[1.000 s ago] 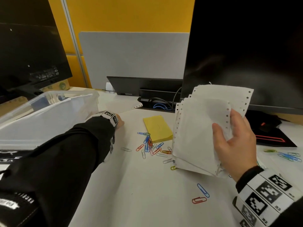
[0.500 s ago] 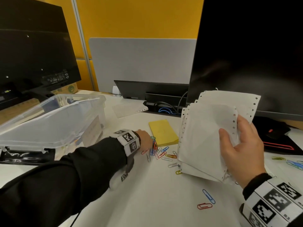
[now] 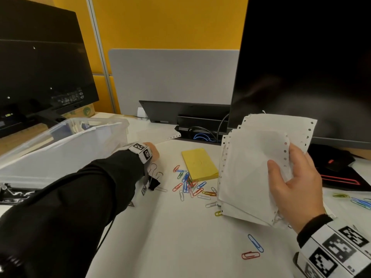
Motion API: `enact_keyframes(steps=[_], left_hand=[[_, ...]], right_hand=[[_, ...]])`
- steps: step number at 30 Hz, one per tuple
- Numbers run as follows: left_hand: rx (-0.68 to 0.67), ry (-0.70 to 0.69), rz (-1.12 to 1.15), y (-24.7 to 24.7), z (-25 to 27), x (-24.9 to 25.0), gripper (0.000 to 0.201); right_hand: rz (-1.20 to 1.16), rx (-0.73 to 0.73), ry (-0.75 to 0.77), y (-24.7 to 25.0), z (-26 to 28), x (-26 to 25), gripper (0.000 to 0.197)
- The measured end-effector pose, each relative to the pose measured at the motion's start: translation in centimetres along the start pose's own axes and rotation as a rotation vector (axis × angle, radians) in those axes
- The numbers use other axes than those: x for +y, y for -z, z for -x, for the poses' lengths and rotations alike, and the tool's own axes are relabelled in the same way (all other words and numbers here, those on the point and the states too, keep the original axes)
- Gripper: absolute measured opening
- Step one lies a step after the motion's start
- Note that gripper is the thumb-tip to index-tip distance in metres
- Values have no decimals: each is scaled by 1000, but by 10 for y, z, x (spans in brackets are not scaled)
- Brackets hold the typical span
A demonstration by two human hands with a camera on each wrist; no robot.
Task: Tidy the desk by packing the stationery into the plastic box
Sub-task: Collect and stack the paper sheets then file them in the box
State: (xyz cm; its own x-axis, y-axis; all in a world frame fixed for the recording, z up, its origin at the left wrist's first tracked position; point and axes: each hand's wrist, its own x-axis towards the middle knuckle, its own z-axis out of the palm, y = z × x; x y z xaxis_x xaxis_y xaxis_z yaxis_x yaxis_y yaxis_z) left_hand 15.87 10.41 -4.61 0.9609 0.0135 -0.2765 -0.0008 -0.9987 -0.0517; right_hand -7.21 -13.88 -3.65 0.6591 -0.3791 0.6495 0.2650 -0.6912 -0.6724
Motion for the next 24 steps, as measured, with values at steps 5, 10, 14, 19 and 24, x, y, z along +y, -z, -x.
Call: enact_keyframes(steps=[5,10,14,19,24], left_hand=[[-52,64,52,-15,-24,-4,65],[-22,-58,70,-6,-11,9,56],[198,-119,198,9,-18,12,36],[162,-157,107,4,-36,11,57],[99,-106,46,0,-44,11,59]], right_hand=[[5,17,13,-1,-1,1,39],[3,29,27,-2,0,1,47],[-9,15,15,-2,0,3,40],[-4,6,-4,-2,1,5,38],[8,6,-5,-2,-1,4,38]])
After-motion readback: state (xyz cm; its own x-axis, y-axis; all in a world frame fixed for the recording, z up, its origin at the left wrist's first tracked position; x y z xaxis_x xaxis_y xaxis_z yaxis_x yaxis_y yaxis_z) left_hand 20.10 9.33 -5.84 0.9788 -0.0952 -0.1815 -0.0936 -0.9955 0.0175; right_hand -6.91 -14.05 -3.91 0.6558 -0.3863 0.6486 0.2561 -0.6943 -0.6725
